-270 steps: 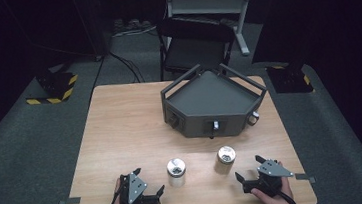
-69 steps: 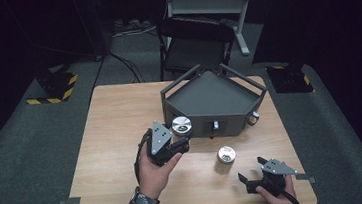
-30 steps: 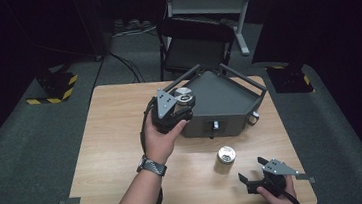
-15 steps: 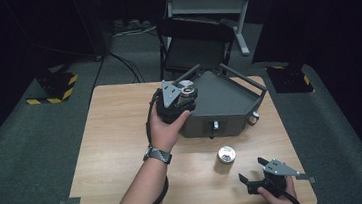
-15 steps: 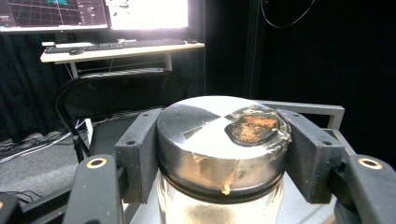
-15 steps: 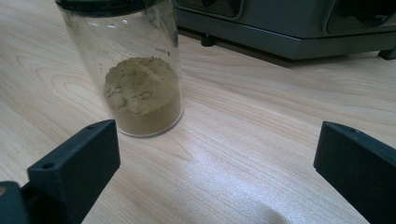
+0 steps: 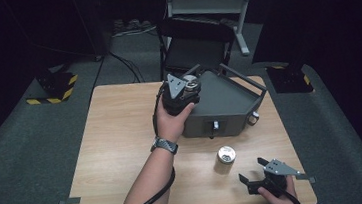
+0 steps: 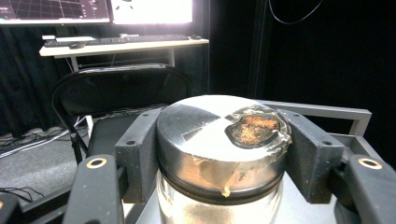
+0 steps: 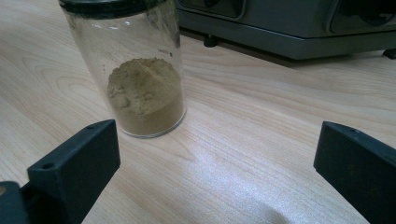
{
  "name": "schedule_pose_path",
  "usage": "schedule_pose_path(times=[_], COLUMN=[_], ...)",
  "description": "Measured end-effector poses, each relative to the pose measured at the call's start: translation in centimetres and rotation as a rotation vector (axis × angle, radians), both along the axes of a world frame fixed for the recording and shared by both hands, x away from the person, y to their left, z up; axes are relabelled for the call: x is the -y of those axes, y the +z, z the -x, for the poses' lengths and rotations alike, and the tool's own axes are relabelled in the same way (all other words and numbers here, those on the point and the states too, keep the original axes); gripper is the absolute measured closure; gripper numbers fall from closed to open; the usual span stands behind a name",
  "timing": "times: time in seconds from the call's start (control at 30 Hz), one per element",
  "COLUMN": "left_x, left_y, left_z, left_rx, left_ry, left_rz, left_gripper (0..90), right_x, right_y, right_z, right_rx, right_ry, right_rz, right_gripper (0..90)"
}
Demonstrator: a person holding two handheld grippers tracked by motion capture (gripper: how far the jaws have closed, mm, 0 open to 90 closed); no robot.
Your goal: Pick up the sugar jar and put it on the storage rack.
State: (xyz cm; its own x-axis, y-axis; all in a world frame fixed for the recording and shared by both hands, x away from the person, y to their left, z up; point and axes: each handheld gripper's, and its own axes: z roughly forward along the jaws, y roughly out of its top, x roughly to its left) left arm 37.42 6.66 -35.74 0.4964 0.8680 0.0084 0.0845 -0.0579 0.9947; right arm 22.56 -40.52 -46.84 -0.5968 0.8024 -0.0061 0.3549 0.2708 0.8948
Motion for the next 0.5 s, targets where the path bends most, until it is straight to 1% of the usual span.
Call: schedule_pose_path(times=[0.23,0.4,0.5], left_x=[0.4,0.2,0.2], left_y=[-0.5,-1.0,-1.2], left_z=[-1.0,-1.5,-1.8], left_rx=[-0.010,-0.021,-0.026], left_ry=[0.005,0.011,0.014], left_rz=[-0.008,0.004,0.001], left_gripper=[35.1,35.1,35.1], right_x=[0.1,0.1,0.1], right_y=[0.0,0.0,0.0], right_z=[0.0,0.0,0.0], right_rx=[-0.002,-0.002,-0.002], right_ry=[0.001,-0.001,-0.002], right_rz=[-0.005,-0.007,-0.008], right_gripper=[0.3,0.3,0.3])
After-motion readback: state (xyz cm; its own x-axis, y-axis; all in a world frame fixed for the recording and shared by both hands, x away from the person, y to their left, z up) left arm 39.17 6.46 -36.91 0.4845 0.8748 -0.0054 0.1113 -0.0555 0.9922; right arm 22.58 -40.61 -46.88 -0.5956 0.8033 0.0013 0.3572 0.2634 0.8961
